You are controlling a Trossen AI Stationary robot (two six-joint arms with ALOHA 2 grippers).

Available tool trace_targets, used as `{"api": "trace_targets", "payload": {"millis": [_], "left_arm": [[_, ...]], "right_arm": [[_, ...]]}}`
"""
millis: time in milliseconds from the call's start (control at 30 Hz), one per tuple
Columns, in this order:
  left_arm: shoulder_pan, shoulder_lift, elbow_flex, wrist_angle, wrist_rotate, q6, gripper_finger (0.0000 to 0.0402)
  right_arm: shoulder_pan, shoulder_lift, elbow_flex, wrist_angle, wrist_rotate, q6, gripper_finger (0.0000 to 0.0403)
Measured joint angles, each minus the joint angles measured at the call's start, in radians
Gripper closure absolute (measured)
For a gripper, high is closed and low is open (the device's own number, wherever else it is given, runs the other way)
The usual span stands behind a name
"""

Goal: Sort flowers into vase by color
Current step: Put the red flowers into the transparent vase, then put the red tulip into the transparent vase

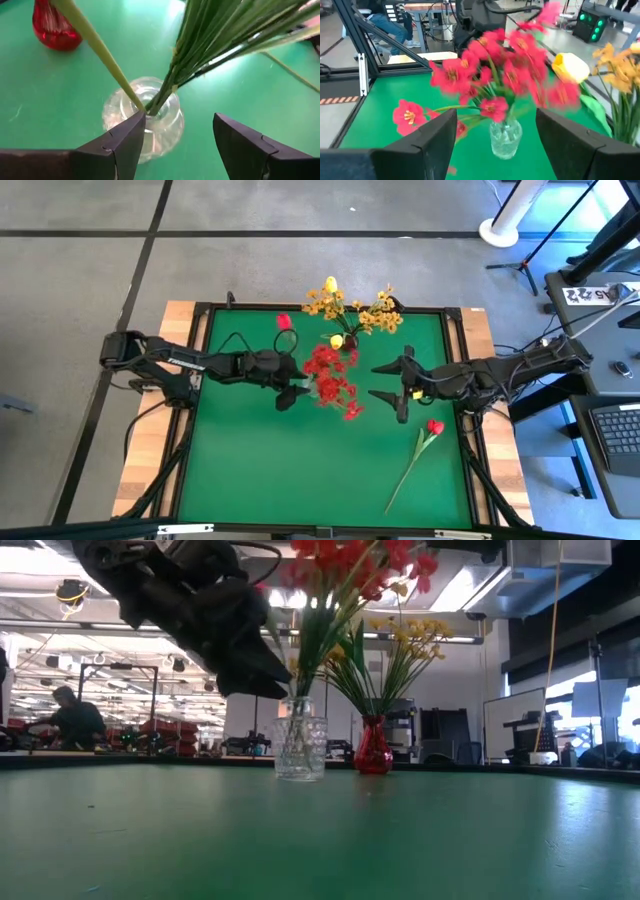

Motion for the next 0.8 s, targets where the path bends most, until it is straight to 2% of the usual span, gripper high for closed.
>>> {"api": "trace_targets", "payload": {"millis": [100,200,300,500,600,800], "left_arm": [[-0.027,-0.069,-0.001,-0.096,-0.032,-0.006,0.0172],[-0.088,-0.171,-0.001,-0.155,-0.120,-0.003,0.0172],[-0.119,-0.247,0.000,-0.139,-0.187,0.033,0.0172],[-0.123,-0.322,0.000,-0.194,-0.196,0.022,0.0172],[-0.157,-0.355,0.000,-0.269,-0.212,-0.010,0.0172],[-0.266,-0.408,-0.002,-0.382,-0.242,-0.107,0.0173]], "right_arm": [[0.000,-0.029,0.000,-0.085,-0.009,0.064,0.0133],[0.000,-0.049,0.000,-0.197,-0.046,0.152,0.0133],[0.000,-0.054,0.000,-0.276,-0.051,0.209,0.0133],[0.000,-0.056,0.000,-0.285,-0.062,0.249,0.0133],[0.000,-0.056,0.000,-0.353,-0.127,0.345,0.0133],[0.001,-0.009,0.000,-0.618,-0.265,0.644,0.0133]]}}
